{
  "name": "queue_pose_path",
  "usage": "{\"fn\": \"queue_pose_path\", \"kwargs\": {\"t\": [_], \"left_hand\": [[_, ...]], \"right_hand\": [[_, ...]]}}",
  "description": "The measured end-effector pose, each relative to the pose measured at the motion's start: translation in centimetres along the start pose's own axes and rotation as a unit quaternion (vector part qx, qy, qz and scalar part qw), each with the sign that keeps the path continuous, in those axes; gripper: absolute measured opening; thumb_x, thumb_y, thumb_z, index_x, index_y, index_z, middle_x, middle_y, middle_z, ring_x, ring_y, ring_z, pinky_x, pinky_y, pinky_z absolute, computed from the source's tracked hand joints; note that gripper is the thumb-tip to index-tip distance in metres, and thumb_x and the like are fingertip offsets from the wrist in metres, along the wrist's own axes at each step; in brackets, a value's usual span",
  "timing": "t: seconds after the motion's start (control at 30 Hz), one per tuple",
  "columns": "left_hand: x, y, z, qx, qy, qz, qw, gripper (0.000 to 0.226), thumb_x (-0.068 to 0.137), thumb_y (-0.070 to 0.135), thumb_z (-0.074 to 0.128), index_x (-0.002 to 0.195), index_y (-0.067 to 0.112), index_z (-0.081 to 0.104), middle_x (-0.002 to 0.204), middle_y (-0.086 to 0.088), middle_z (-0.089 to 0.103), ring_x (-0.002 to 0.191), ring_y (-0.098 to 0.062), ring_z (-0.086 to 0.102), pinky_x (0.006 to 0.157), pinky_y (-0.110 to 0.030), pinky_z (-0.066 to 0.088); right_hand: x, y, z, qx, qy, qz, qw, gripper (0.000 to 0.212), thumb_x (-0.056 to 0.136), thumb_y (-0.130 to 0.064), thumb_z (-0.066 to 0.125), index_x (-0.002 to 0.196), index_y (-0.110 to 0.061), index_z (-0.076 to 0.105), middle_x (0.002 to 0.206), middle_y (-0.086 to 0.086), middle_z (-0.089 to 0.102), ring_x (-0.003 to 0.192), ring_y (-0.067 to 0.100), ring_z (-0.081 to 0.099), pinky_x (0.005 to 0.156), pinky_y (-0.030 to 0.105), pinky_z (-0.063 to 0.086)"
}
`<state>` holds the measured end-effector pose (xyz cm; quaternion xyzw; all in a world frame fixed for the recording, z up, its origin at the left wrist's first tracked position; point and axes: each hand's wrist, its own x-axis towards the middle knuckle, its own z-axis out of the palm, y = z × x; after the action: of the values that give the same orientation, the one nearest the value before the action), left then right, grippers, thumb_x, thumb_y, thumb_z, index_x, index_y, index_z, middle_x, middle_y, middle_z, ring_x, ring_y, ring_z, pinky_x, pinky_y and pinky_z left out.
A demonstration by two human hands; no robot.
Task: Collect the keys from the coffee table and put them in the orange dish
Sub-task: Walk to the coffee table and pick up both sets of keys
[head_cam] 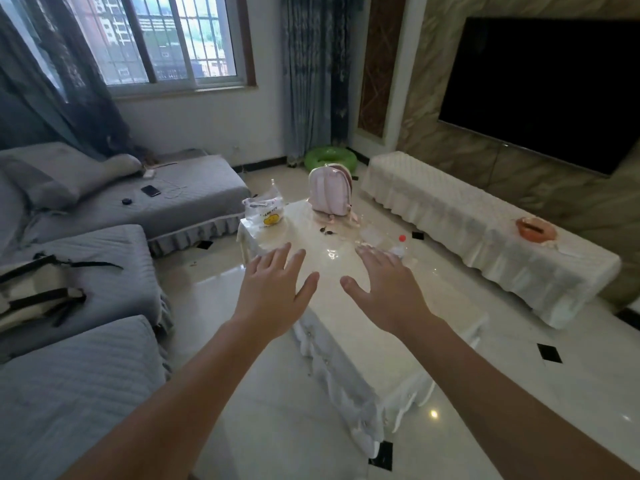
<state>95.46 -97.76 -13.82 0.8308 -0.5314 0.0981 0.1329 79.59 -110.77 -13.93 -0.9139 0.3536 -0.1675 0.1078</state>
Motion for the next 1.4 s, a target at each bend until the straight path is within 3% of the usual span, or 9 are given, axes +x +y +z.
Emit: {"fn": "queue_pose_path", "kwargs": {"t": [0.4,0.7,0.97,1.23,1.4], "left_hand": [[12.7,-4.2,4.6,0.079,-0.017,-0.033,0.996,0.063,0.094,0.061,0.02,0.14,0.023,0.041,0.148,-0.009,0.043,0.135,-0.027,0.039,0.109,-0.046,0.031],[21.2,-6.1,6.9,0.061,-0.012,-0.028,0.998,0.065,0.093,0.061,0.018,0.141,0.023,0.04,0.15,-0.009,0.041,0.136,-0.027,0.038,0.11,-0.044,0.027],[29.7,-9.8,11.5,0.0,-0.016,0.045,0.999,0.061,0.093,0.058,0.023,0.137,0.021,0.046,0.146,-0.009,0.046,0.132,-0.03,0.044,0.108,-0.047,0.033],[40.0,-14.7,14.2,-0.068,0.002,0.158,0.985,0.051,0.096,0.053,0.03,0.131,0.022,0.047,0.134,-0.003,0.055,0.12,-0.025,0.051,0.103,-0.041,0.035],[43.6,-14.7,16.0,-0.105,-0.005,0.205,0.973,0.049,0.096,0.05,0.034,0.133,0.021,0.047,0.138,-0.001,0.052,0.124,-0.024,0.048,0.102,-0.039,0.035]], "right_hand": [[15.9,3.2,5.9,0.051,-0.025,-0.032,0.998,0.068,0.09,-0.058,0.039,0.147,-0.021,0.033,0.154,0.002,0.037,0.141,0.024,0.029,0.114,0.043,0.026],[24.0,4.9,6.6,0.045,-0.015,-0.028,0.998,0.066,0.089,-0.059,0.039,0.145,-0.022,0.037,0.15,0.0,0.042,0.138,0.023,0.032,0.11,0.043,0.031],[30.8,5.9,8.3,0.012,-0.002,0.037,0.999,0.067,0.091,-0.057,0.04,0.148,-0.024,0.03,0.154,-0.001,0.035,0.141,0.022,0.028,0.112,0.042,0.028],[37.1,4.6,10.0,-0.019,0.033,0.138,0.99,0.064,0.092,-0.056,0.041,0.146,-0.021,0.035,0.152,0.0,0.039,0.139,0.022,0.03,0.112,0.039,0.027],[38.3,4.6,10.9,-0.035,0.04,0.192,0.98,0.064,0.092,-0.056,0.042,0.145,-0.02,0.037,0.152,-0.001,0.038,0.14,0.02,0.029,0.114,0.041,0.026]]}}
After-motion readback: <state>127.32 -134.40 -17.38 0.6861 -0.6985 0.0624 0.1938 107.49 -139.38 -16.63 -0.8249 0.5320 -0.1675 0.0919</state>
